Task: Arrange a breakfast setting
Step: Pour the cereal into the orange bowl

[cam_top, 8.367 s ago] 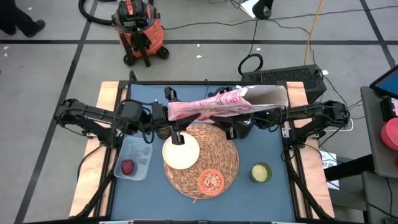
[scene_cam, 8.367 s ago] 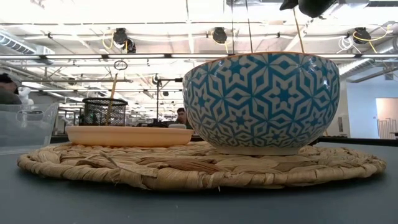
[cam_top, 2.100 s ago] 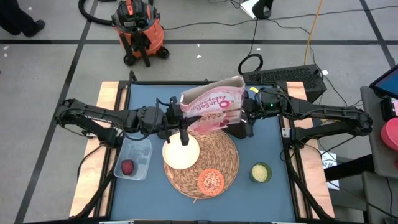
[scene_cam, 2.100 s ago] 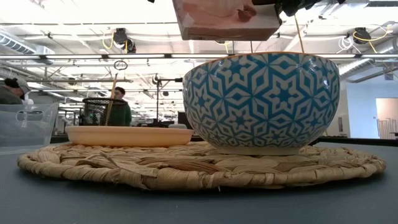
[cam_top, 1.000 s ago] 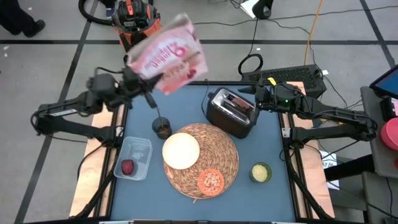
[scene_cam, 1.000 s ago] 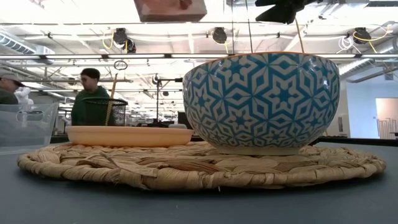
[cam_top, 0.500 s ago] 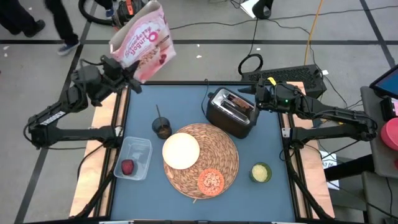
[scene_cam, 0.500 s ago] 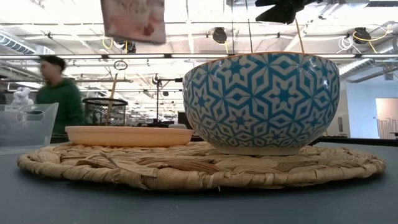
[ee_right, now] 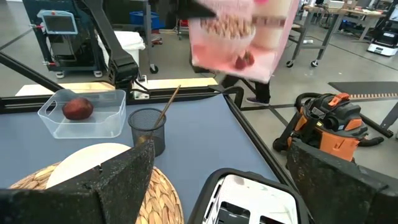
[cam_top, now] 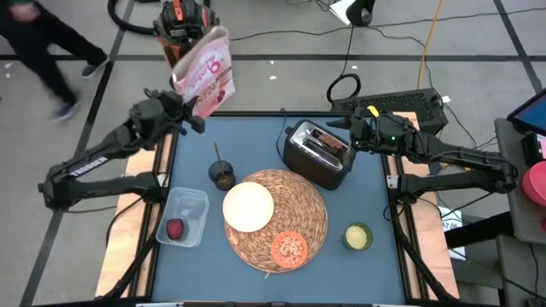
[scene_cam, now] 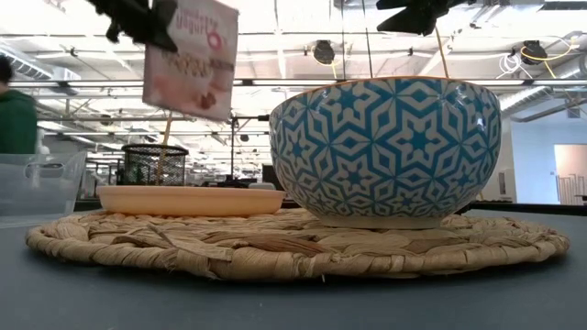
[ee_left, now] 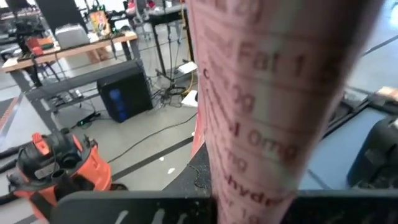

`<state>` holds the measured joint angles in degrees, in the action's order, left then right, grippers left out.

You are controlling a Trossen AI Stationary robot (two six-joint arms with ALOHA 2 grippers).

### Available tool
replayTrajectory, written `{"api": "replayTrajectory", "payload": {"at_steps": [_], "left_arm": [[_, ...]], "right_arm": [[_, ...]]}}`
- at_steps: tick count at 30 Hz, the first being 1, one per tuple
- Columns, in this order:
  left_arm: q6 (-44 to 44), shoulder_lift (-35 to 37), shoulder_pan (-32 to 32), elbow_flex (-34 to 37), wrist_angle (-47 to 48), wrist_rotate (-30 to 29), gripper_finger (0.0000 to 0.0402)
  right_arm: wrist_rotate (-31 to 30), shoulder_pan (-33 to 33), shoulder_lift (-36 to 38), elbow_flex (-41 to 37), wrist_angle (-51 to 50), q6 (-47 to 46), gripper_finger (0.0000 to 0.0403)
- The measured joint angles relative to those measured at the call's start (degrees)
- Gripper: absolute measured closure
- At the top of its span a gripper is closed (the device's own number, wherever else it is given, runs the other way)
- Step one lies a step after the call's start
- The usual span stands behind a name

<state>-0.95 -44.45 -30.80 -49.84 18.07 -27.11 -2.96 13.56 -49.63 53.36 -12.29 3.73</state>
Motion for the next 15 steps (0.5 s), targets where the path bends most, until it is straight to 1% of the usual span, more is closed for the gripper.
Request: {"api": "replayTrajectory", "payload": {"at_steps": [7,15], "left_arm": [[2.11,3.21,-1.24,14.99,-10.13,0.0,0.0398],[7.11,7.79,-1.32,27.58,-16.93,0.5,0.0398]], "right_arm": [[0.0,0.0,0.0,0.0,0.0,0.0,0.0048],[0.0,0.0,0.0,0.0,0.0,-0.02,0.0048]]}}
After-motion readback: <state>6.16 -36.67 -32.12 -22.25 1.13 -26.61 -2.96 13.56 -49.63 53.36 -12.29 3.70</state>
